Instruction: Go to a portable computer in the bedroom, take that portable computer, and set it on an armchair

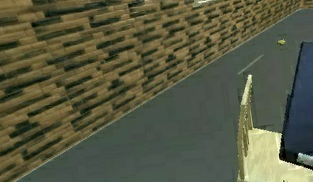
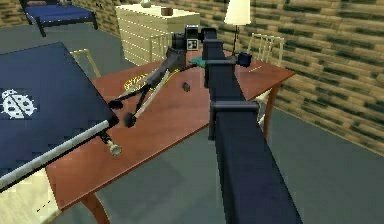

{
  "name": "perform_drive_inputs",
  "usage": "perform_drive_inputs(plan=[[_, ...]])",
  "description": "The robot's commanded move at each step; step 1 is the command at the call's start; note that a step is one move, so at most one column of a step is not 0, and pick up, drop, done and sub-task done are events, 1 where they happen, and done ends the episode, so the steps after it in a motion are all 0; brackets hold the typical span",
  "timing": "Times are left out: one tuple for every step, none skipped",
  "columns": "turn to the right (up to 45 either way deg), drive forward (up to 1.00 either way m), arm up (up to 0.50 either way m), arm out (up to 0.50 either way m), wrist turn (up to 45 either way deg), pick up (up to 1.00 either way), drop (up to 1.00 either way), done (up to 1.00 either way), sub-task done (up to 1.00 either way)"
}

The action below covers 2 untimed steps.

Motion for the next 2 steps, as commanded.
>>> perform_drive_inputs(plan=[[0.0, 0.0, 0.0, -0.48, 0.0, 0.0, 0.0, 0.0, 0.0], [-45.0, 0.0, 0.0, 0.0, 0.0, 0.0, 0.0, 0.0, 0.0]])
